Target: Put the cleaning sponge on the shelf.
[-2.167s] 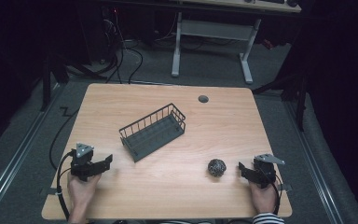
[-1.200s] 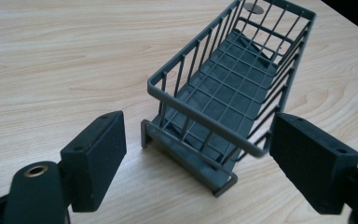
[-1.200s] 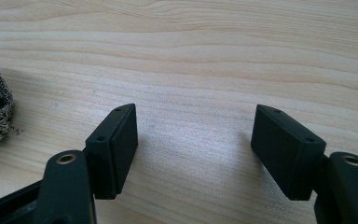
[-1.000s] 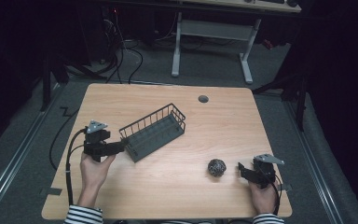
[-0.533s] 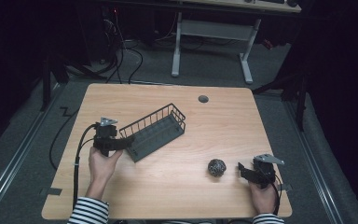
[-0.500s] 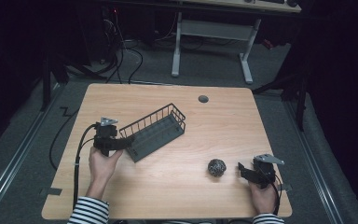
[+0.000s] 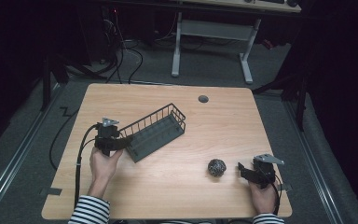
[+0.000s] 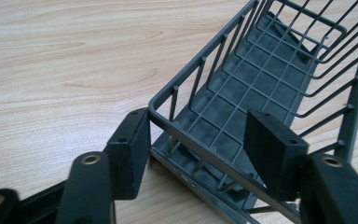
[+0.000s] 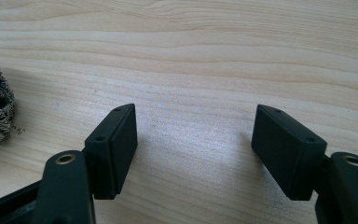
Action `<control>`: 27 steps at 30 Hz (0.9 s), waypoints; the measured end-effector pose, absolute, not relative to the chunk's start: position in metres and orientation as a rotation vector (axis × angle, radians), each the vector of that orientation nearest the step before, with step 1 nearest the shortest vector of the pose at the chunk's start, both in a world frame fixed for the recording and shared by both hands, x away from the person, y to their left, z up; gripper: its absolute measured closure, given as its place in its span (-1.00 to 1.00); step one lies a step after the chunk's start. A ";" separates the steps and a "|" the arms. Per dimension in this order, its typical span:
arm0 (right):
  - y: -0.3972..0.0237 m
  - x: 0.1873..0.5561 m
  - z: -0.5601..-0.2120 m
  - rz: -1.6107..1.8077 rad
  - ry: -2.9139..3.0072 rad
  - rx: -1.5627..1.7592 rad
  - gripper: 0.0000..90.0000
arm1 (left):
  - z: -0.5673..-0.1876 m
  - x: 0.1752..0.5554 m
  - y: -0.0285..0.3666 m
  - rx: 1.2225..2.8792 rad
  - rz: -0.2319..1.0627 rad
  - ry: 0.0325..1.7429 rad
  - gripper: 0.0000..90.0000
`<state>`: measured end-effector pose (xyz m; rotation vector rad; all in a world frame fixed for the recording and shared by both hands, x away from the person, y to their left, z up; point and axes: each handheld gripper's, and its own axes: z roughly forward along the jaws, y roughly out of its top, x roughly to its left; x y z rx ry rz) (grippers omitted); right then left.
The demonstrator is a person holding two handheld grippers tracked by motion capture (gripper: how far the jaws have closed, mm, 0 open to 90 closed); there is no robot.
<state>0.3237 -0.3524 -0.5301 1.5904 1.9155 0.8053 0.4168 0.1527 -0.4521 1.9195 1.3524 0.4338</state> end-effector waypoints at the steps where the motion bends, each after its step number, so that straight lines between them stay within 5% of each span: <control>1: -0.352 0.324 -0.530 0.805 1.916 1.590 -0.30 | -0.452 0.417 0.152 1.919 0.438 1.353 -0.03; 27: -0.352 0.324 -0.530 0.807 1.921 1.585 -0.30 | -0.453 0.417 0.126 1.966 0.395 1.242 0.08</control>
